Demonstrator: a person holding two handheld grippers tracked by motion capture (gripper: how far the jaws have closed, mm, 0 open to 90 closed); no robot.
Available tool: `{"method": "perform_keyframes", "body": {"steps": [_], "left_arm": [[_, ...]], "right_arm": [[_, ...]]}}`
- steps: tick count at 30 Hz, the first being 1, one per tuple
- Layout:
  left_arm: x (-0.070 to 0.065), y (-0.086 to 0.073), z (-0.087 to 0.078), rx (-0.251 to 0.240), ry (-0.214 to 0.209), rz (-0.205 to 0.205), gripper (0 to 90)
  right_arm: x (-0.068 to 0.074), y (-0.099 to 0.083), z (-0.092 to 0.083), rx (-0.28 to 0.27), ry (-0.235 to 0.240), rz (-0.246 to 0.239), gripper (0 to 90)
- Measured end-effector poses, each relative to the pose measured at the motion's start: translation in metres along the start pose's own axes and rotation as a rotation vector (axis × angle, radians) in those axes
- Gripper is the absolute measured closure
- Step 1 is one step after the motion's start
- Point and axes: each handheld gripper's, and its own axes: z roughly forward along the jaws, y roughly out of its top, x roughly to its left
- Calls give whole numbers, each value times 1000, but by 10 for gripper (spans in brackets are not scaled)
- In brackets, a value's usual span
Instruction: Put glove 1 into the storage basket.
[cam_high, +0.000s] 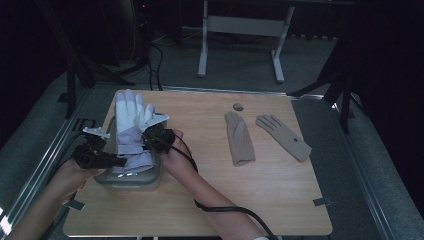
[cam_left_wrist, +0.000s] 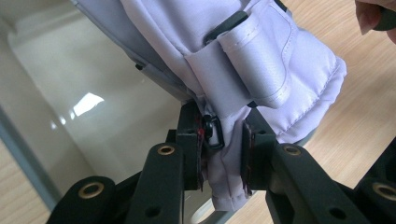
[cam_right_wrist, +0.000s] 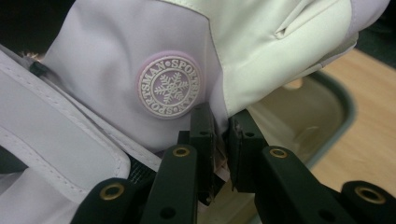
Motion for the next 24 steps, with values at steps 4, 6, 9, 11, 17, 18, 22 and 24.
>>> {"method": "perform_keyframes", "body": {"steps": [4,6,9,11,17,18,22,24], "left_arm": [[7,-7,9,27,-13,-10,735],[12,-11,17,45,-33,-32,734],[15,-14,23,63,-46,-51,730],[16,-16,26,73,-51,-60,722],[19,-20,31,91,-53,-83,692],[19,-20,31,91,-53,-83,683],[14,-21,36,108,-34,-72,651],[13,-20,36,114,-26,-72,638]], "right_arm": [[3,-7,11,33,8,7,817],[4,-13,18,56,17,19,817],[5,-19,24,79,22,34,816],[5,-22,26,89,26,39,817],[4,-26,32,128,49,83,816],[4,-26,32,128,49,83,816],[2,-27,35,166,68,109,813],[1,-28,36,175,74,117,812]]}}
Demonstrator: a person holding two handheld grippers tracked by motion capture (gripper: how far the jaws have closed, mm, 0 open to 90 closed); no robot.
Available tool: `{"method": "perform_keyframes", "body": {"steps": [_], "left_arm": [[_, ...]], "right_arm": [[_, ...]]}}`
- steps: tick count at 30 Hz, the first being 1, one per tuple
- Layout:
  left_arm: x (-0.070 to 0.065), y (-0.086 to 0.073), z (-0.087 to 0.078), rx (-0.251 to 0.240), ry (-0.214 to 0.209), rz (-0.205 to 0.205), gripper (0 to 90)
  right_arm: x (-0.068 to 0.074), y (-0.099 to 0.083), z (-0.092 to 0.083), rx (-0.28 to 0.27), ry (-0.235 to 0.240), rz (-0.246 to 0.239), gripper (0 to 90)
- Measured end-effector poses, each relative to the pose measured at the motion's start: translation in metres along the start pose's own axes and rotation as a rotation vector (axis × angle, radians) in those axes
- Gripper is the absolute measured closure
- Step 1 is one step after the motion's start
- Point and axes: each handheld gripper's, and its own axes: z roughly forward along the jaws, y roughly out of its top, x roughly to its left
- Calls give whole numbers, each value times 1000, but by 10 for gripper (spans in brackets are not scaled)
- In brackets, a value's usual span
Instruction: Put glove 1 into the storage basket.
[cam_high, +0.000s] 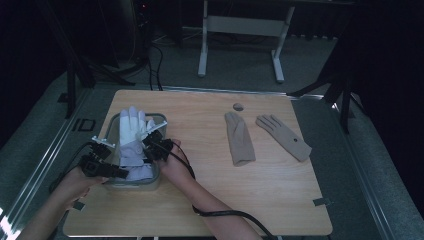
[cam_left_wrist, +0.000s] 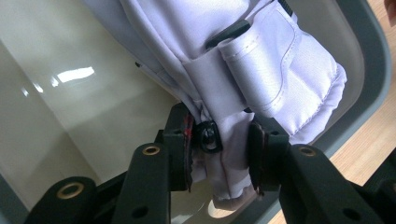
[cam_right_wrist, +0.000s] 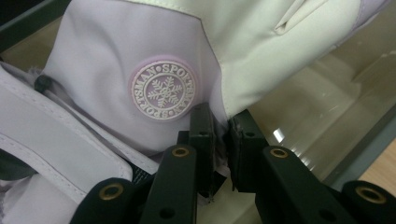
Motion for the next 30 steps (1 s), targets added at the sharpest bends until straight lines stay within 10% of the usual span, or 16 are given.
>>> {"method": "perform_keyframes", "body": {"steps": [20,30], "left_arm": [[-9,4,-6,-47,92,50,566],[-8,4,-1,-47,109,36,572]], "right_arm": [[-5,2,0,49,14,34,790],[-3,6,-10,11,32,-4,461]]}}
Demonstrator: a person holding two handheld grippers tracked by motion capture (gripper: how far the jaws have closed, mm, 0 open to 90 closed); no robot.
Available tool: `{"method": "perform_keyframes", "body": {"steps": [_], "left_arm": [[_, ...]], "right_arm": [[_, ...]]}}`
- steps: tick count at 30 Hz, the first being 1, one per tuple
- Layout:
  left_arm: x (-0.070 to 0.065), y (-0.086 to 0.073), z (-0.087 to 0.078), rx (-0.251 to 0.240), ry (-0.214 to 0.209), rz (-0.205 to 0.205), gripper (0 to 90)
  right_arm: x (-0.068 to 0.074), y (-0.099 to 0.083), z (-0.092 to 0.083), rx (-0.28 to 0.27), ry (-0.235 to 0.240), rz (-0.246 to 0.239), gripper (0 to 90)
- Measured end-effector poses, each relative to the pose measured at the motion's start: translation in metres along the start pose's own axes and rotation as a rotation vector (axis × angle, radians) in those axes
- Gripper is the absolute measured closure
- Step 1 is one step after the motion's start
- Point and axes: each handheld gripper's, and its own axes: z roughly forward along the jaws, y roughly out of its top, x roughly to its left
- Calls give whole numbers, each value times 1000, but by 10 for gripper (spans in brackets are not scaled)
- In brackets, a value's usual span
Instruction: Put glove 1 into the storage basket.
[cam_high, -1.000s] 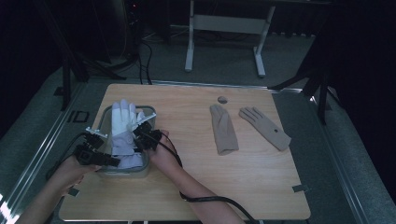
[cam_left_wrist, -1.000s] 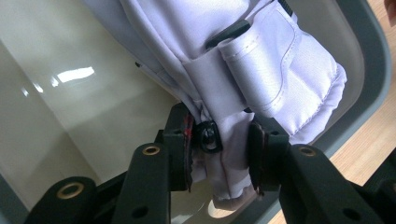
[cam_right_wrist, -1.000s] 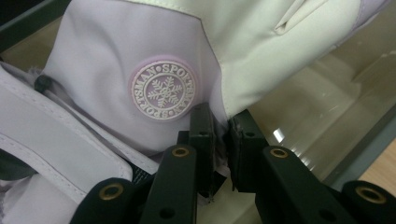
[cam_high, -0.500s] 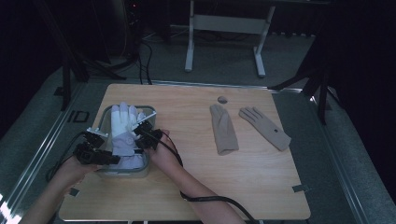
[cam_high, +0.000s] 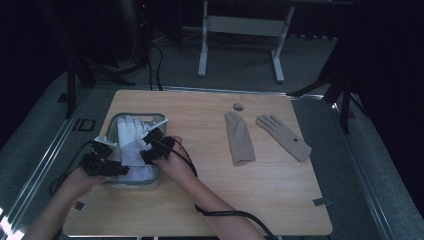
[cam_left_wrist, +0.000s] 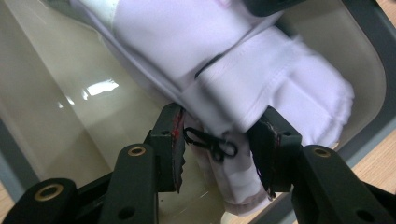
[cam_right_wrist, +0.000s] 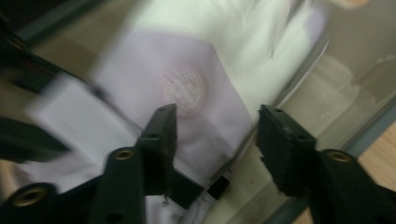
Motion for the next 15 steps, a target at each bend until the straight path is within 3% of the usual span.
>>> {"method": "perform_keyframes", "body": {"steps": [2,4,6,10,15], "left_arm": [[0,0,1,-5,-5,-7,571],[0,1,-2,-27,-2,-16,554],[0,1,-4,-36,10,-26,527],[0,1,-8,-60,21,-38,469],[-11,5,-22,-164,32,-37,437]], "right_arm": [[-2,2,-8,-33,13,-2,416],[-6,4,-20,-92,6,-32,296],[-8,5,-26,-68,35,-37,209],[-9,5,-32,-70,45,-64,177],[-13,0,-42,-104,33,-86,144]]}}
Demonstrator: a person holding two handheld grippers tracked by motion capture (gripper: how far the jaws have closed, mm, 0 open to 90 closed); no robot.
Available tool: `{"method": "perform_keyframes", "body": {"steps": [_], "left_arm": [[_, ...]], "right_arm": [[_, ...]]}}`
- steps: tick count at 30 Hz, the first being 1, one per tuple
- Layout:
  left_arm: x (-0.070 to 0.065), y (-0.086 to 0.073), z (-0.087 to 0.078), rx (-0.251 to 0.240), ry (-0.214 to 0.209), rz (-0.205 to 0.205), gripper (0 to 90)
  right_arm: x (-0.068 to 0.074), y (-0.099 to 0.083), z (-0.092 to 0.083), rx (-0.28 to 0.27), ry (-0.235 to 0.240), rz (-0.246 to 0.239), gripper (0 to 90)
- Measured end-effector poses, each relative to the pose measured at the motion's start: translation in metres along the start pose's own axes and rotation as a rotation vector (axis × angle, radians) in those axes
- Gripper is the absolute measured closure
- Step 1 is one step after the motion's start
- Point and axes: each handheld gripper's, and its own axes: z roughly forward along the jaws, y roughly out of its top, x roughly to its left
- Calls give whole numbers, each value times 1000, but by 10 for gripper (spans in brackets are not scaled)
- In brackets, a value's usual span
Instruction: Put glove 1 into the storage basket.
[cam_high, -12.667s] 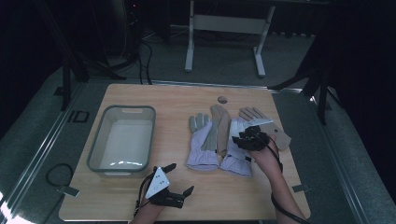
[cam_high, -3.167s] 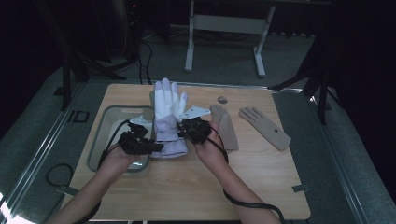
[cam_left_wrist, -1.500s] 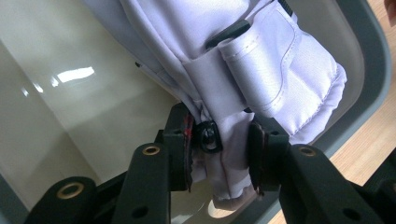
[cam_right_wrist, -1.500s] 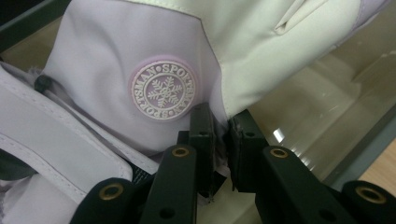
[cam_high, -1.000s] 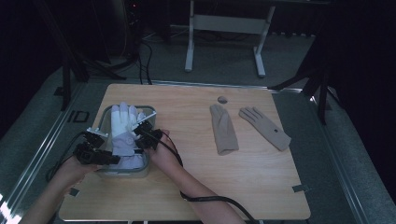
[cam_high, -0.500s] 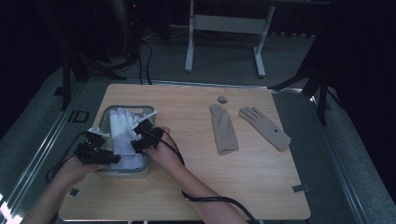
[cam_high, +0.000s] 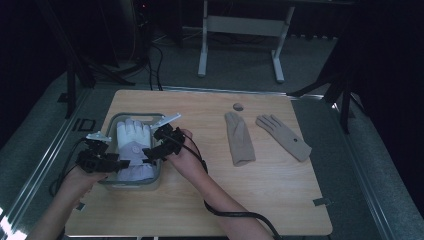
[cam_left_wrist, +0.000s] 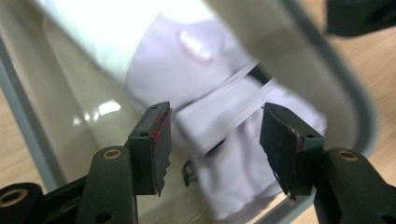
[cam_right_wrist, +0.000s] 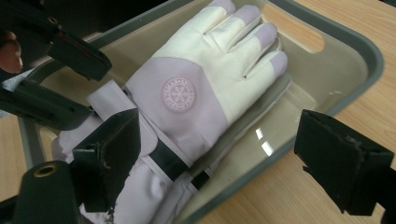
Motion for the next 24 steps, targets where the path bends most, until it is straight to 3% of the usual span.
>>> {"method": "perform_keyframes", "body": {"steps": [6,9,10,21,24], "left_arm": [[-21,8,-1,-81,-40,23,448],[-27,10,0,-99,-58,31,458],[-34,12,3,-114,-74,40,461],[-68,20,14,-188,-114,93,460],[-85,23,20,-206,-109,127,460]], "right_arm": [[-11,-7,-11,-5,-6,22,145],[-14,-9,-16,-2,-18,23,147],[-17,-12,-20,-3,-25,24,147],[-44,-34,-49,-9,-56,51,148],[-53,-39,-59,-15,-70,59,146]]}}
